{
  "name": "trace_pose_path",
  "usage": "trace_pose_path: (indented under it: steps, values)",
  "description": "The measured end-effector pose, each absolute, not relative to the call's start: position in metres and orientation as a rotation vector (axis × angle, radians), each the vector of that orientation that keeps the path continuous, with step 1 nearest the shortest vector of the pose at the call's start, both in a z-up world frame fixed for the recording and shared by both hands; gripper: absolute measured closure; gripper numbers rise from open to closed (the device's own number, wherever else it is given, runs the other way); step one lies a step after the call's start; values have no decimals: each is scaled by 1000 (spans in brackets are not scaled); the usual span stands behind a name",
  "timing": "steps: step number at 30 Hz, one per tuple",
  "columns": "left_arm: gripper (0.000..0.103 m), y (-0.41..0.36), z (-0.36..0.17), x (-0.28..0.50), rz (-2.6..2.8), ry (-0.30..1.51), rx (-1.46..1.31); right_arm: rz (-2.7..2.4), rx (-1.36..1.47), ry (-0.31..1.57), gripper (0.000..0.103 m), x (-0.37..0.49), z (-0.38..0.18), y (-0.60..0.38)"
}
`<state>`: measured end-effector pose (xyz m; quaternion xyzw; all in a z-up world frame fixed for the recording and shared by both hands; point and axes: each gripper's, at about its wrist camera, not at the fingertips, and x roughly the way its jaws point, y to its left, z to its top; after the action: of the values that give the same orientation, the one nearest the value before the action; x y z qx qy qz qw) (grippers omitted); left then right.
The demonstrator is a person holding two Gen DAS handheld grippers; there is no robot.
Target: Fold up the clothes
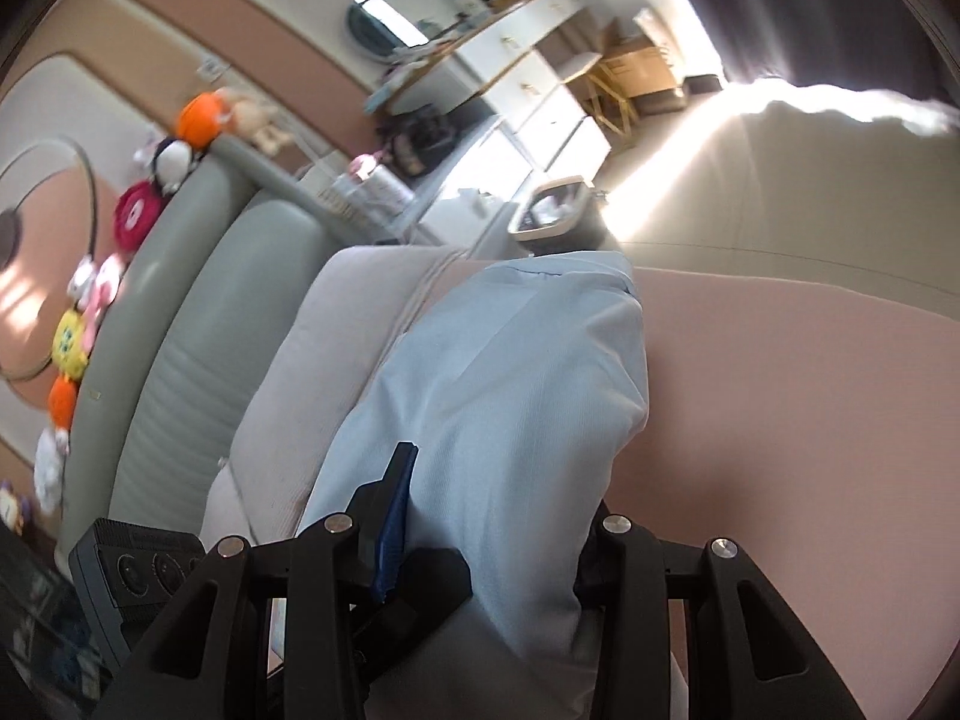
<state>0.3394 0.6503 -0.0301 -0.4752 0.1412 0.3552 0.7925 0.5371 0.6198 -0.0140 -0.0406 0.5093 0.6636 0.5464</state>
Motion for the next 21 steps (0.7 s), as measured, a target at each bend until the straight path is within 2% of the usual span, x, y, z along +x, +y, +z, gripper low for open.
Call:
trace_pose_path:
  steps: [12, 21]
  values:
    - [33, 690, -53, 404, 540, 455, -955, 1385, 11, 1187, 63, 600, -34, 628]
    - [33, 698, -102, 415, 386, 593, -946, 1268, 13, 1204, 63, 599, -86, 627]
